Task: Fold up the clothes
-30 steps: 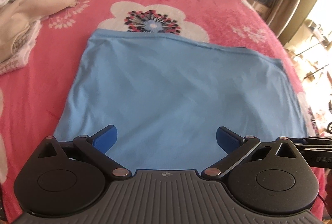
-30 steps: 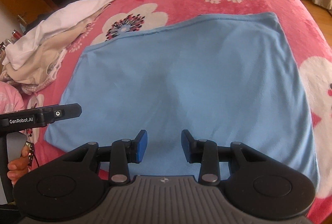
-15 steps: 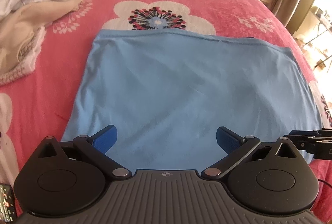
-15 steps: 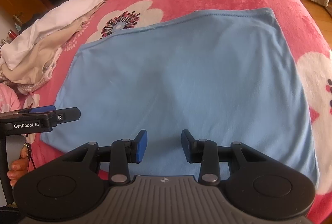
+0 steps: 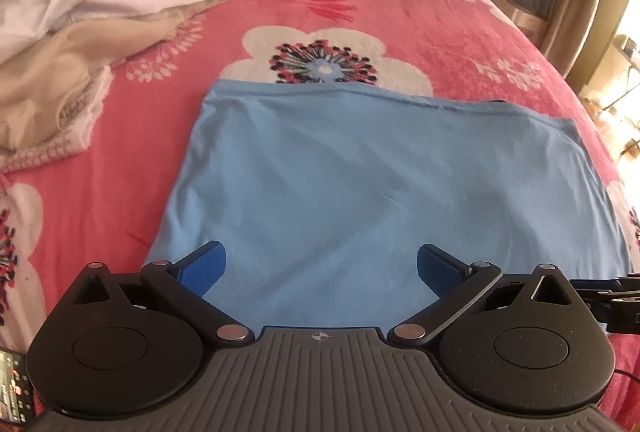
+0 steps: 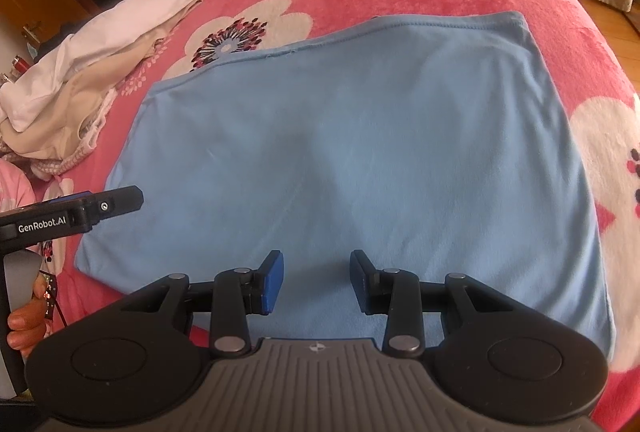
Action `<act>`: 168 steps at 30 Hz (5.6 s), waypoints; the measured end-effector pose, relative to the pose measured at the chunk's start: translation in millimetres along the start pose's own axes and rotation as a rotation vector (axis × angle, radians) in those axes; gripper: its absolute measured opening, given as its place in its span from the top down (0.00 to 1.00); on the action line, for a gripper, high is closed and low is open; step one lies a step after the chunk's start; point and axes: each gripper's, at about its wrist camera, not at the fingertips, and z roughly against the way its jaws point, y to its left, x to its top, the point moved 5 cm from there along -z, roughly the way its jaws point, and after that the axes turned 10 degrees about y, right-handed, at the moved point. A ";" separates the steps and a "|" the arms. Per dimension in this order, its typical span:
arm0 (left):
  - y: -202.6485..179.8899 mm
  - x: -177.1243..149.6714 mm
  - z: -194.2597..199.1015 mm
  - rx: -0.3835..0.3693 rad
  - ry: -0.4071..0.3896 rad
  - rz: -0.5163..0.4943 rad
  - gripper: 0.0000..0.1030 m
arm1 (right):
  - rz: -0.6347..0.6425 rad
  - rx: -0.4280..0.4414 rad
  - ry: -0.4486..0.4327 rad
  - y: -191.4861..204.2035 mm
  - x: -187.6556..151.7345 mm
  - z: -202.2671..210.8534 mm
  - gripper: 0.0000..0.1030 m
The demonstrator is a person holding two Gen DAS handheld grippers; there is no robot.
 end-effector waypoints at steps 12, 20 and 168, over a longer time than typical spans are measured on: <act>-1.2 0.9 3.3 0.008 -0.040 -0.006 0.00 | 0.002 -0.005 0.000 1.2 -2.6 -1.4 0.61; 6.0 -4.2 -11.8 0.037 0.060 -0.013 0.00 | 0.017 -0.021 -0.002 3.2 -3.3 -3.0 0.61; 62.4 -49.8 4.9 -0.169 0.102 0.025 0.00 | 0.013 -0.149 -0.305 -53.2 38.6 42.9 0.60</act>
